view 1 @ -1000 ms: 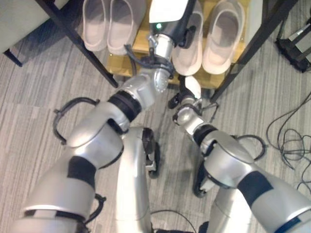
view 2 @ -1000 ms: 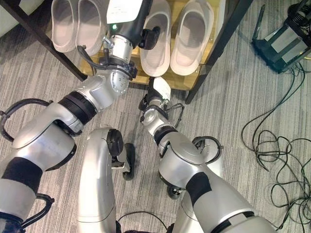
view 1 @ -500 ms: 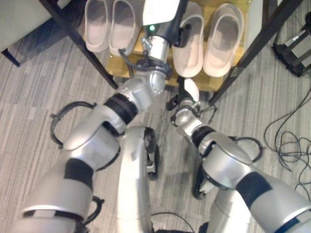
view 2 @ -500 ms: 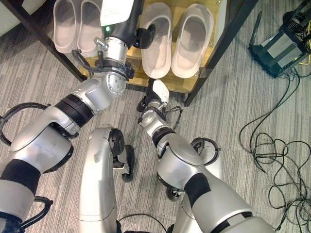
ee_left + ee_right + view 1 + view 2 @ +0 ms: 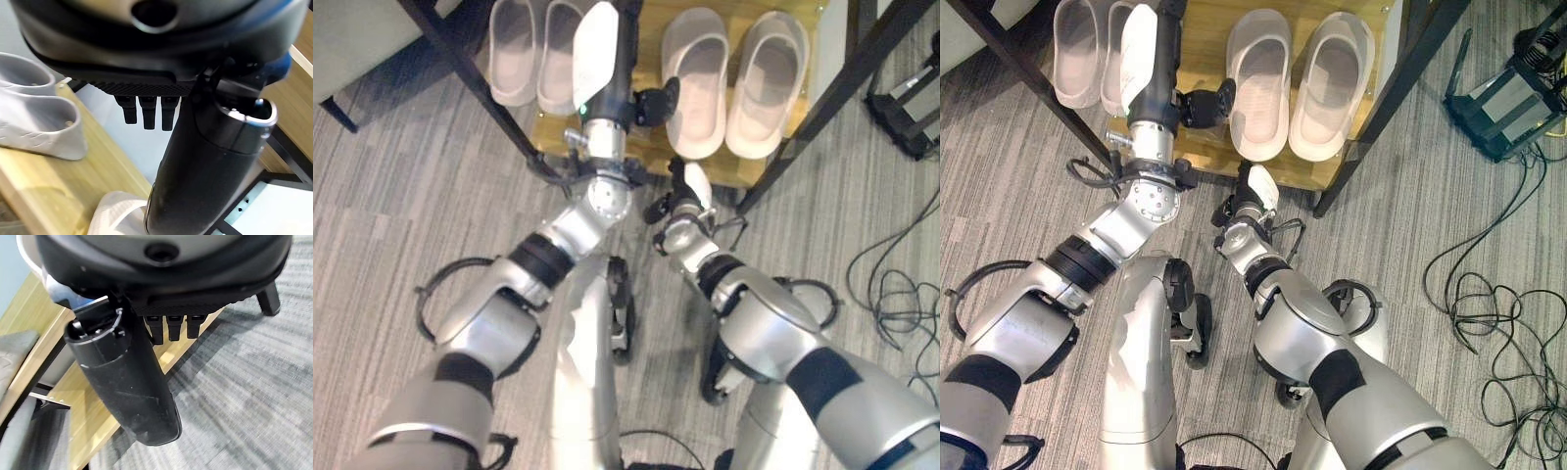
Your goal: Arrange the slippers neatly on the shoe rack.
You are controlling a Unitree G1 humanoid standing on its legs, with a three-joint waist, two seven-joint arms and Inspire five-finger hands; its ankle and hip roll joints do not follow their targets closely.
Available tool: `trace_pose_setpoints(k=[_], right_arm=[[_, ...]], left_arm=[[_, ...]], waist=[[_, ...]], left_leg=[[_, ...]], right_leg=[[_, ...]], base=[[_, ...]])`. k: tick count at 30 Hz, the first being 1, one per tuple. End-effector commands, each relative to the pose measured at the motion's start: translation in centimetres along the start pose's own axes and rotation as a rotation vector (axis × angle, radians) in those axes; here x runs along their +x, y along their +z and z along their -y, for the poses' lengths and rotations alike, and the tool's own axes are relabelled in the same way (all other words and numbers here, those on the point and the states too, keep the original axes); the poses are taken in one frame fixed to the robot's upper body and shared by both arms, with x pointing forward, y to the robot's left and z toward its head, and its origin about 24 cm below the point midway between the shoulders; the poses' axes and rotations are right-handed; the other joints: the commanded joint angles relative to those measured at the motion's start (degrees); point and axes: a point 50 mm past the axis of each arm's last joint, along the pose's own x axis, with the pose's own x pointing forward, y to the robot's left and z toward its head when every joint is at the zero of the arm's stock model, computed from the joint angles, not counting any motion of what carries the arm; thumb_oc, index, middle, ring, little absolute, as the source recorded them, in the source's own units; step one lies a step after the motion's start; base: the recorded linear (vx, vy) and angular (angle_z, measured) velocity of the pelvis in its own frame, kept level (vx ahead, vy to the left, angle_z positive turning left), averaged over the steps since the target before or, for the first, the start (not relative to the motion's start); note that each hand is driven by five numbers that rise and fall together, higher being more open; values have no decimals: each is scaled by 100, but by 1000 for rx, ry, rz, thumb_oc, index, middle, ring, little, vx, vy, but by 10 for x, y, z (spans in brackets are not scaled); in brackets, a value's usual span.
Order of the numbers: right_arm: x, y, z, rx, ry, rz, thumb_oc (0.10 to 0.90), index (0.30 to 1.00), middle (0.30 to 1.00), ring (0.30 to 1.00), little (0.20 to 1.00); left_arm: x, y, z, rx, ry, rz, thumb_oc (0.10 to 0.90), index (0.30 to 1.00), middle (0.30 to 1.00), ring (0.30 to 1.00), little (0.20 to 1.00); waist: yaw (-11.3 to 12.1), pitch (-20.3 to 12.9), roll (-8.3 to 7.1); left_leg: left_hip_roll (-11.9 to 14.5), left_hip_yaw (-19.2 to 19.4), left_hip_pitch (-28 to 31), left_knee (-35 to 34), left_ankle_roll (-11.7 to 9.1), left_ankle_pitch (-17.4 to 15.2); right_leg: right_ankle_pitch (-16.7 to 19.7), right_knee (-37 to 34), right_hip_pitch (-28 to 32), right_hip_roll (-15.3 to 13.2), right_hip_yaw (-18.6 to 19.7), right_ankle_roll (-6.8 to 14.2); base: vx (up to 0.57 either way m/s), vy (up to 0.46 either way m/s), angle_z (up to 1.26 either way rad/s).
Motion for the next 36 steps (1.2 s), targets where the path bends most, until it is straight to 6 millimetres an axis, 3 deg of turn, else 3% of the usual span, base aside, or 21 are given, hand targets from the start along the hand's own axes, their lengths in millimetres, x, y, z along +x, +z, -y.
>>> trace_pose_setpoints(k=[1, 9, 31, 36], right_arm=[[-17, 65, -21, 100, 59, 173, 800, 900, 900, 900, 900], [-22, 74, -29, 197, 105, 186, 800, 900, 900, 900, 900], [-14, 96, -1, 113, 5, 315, 800, 900, 900, 900, 900], [-15, 109, 6, 114, -20, 372, 800, 900, 900, 900, 900]], left_arm=[[30, 71, -37, -125, 152, 309, 800, 900, 900, 900, 900], [27, 67, -43, -131, 162, 308, 800, 900, 900, 900, 900], [16, 46, -33, -105, 76, 237, 800, 900, 900, 900, 900], [16, 43, -31, -97, 71, 226, 800, 900, 900, 900, 900]], waist=[[250, -185, 99], [288, -185, 135], [218, -185, 160], [223, -185, 160]], left_leg=[[-403, -929, 771, 334, -71, -1344], [-403, -966, 771, 387, -88, -1325], [-442, -1011, 771, 469, -108, -1349], [-451, -1023, 771, 503, -136, -1338]], right_leg=[[180, -198, -134, 175, 466, -374], [205, -198, -134, 188, 437, -389], [192, -184, -134, 219, 435, -424], [188, -147, -134, 211, 428, -437]], base=[[0, 0, 0], [0, 0, 0], [0, 1, -1], [0, 0, 0]])
